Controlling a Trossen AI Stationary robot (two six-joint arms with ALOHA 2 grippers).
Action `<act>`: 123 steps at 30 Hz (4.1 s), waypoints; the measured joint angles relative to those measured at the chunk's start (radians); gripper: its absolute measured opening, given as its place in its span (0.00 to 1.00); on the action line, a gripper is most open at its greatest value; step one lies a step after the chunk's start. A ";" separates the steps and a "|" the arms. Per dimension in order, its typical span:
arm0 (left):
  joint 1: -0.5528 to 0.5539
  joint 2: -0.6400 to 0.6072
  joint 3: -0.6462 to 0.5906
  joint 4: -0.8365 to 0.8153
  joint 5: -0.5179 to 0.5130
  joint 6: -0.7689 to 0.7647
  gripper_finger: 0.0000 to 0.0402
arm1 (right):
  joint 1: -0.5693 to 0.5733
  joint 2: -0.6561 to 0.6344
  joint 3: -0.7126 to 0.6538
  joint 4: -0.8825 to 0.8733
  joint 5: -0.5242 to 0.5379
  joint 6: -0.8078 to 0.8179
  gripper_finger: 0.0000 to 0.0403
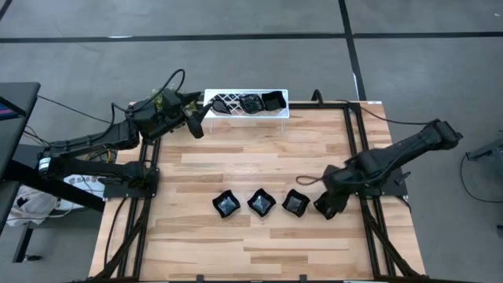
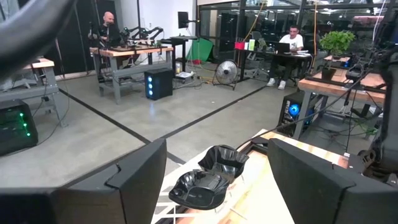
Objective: Pick & Place Mini shaped plates
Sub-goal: Stack the black distorted square plate on top of the black distorted square plate on the shelf
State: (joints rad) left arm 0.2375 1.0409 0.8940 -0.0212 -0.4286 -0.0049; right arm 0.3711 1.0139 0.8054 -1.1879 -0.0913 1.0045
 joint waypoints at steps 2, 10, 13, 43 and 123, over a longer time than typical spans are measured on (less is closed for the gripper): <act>0.000 0.000 0.000 0.000 0.002 -0.003 0.70 | -0.006 -0.064 -0.042 0.035 -0.002 0.032 0.18; 0.000 0.000 0.000 0.001 0.063 -0.026 0.70 | -0.009 -0.207 -0.176 0.126 -0.004 0.162 0.18; 0.000 0.000 0.000 0.002 0.063 -0.029 0.70 | -0.009 -0.209 -0.205 0.139 -0.003 0.170 0.18; 0.000 0.000 0.000 0.008 0.063 -0.026 0.70 | 0.029 0.047 -0.206 0.227 -0.016 0.306 0.37; -0.002 0.000 0.000 0.023 0.063 -0.029 0.70 | -1.053 0.776 1.331 -0.107 0.098 -1.887 0.00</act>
State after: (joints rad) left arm 0.2356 1.0406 0.8940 0.0021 -0.3653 -0.0341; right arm -0.6814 1.7900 2.1365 -1.2948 0.0067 -0.8828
